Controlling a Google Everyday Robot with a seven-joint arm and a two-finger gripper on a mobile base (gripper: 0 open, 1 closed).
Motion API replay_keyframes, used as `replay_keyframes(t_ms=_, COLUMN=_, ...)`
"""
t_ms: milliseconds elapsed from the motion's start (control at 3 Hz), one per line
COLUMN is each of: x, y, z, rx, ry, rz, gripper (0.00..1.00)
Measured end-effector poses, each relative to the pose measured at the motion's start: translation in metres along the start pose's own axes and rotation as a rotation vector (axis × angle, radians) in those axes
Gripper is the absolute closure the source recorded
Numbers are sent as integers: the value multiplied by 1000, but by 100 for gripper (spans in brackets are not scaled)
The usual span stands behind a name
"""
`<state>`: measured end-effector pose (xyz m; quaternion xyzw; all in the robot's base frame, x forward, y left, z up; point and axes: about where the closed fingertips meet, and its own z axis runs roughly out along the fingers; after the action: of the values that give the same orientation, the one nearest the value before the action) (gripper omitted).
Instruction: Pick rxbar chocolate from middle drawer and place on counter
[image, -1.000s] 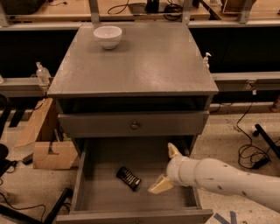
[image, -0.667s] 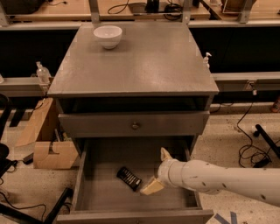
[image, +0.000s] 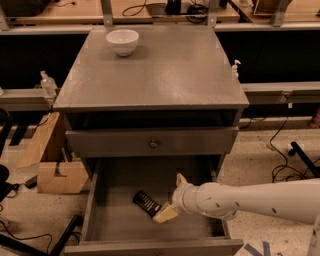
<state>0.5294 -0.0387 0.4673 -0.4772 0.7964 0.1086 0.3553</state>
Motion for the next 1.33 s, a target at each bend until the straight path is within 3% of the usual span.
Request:
replay_keyframes(t_ms=1000, x=38, y=13, z=114, rx=-117, ry=14, rz=96, gripper=0)
replay_keyframes(t_ms=1333, x=44, y=23, z=143, rx=-161, ry=-2, rz=134, gripper=15)
